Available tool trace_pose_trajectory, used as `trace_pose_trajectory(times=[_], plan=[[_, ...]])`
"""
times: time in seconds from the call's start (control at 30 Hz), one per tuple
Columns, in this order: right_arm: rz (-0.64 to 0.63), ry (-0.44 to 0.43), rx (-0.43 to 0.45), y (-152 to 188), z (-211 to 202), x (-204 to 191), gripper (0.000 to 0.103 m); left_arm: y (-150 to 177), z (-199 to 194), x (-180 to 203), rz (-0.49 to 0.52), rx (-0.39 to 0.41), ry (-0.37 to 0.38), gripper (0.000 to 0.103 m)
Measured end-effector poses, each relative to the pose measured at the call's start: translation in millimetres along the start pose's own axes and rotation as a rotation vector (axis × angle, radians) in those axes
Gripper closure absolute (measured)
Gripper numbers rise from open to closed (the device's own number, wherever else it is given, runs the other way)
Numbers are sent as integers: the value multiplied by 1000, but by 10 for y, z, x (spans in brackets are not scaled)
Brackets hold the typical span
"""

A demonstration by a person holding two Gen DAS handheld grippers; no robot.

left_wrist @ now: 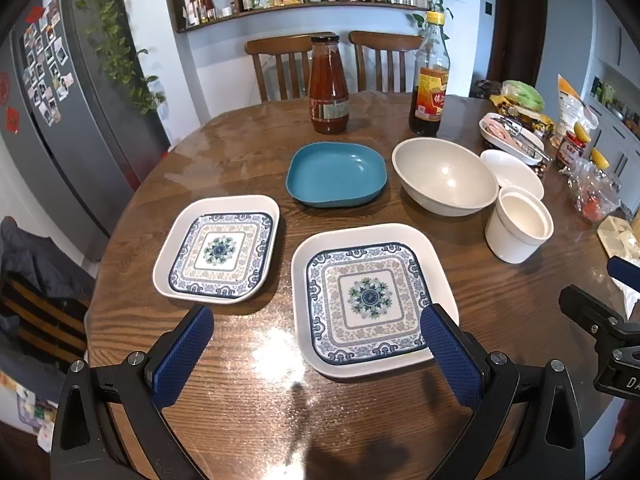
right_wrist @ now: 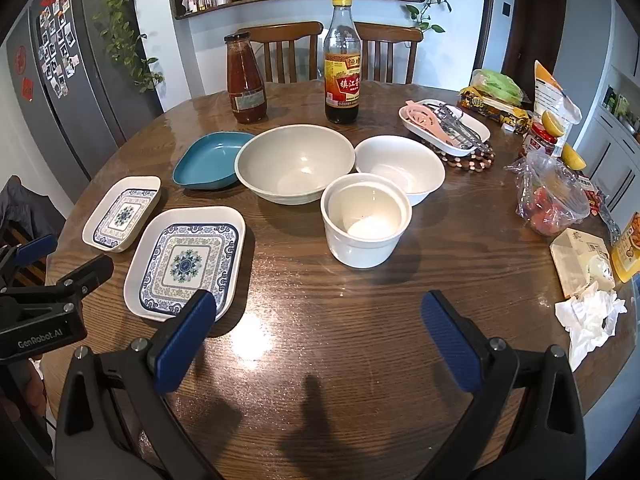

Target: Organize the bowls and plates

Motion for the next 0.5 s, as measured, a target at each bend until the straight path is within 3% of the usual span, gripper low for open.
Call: trace_pose_trajectory(times=[0.3,0.4,0.5], plan=[[-9,-5,-54,90,193,-49,0,64,240,-18,-18,-64,39,0],[-15,-30,-87,113,329,-118,0,130,463,-81,-39,-117,35,0],[-34,-58,-119,142,479,-254,0,227,684,-187,-95,-169,84,0]])
Point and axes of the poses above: each gripper's, at about its wrist camera, not at the fingertips, and z roughly the way its jaws point, x to its right, y to its underside, the point moved 4 cm from there along z, roughly the way its jaws point, and after that the axes turned 13 degrees about z, right-handed, at the moved point
